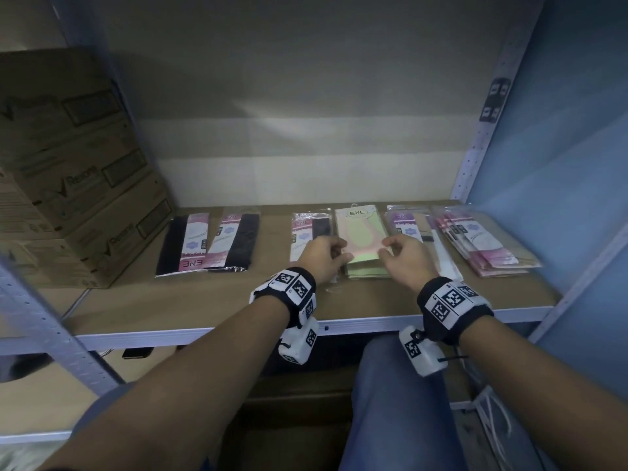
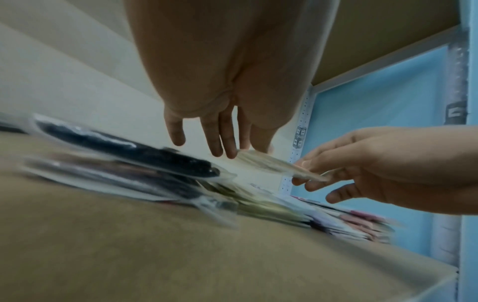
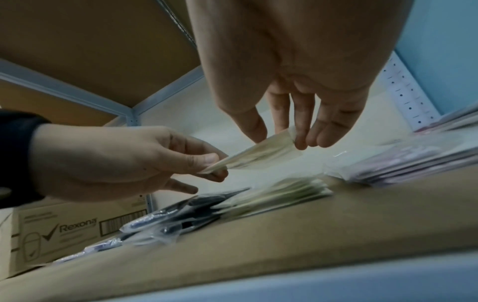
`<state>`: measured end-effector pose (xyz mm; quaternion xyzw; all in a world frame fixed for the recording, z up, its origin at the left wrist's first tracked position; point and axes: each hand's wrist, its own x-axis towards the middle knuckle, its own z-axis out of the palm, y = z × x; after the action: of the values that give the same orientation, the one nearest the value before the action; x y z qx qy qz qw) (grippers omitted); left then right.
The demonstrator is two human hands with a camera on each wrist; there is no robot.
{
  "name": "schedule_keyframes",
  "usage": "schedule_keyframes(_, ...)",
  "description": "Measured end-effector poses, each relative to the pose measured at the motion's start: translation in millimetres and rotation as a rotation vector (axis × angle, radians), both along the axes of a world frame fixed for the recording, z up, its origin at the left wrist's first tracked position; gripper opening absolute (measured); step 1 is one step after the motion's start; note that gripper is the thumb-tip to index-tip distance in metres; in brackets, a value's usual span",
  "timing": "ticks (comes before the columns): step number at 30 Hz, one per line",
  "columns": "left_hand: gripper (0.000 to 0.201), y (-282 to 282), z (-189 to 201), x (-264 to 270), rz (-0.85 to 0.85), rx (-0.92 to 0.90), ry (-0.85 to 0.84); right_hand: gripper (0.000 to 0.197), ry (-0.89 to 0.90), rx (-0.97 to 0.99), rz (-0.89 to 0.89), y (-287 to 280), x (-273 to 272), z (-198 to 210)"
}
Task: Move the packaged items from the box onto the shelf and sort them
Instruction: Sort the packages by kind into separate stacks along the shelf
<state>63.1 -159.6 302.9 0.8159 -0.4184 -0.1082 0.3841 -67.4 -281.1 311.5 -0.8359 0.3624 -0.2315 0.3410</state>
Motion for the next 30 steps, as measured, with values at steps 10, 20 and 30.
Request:
schedule_keyframes(10, 0.033, -25.1, -10.6, -13.6, 0.035, 0.103, -0.216, 0.032, 0.192, -0.081, -0.006, -20.5, -5.0, -25.9)
schedule_keyframes(20, 0.034, -24.2, -24.5, -9.6, 0.012, 0.276, -0.302, 0.031, 0.237, -0.120, 0.027, -18.6, -0.1, -35.7)
schedule_keyframes(30, 0.036, -21.3, -28.3, -8.1, -0.023, 0.290, -0.332, 0.032, 0.264, -0.143, 0.028, -17.5, -0.3, -35.8)
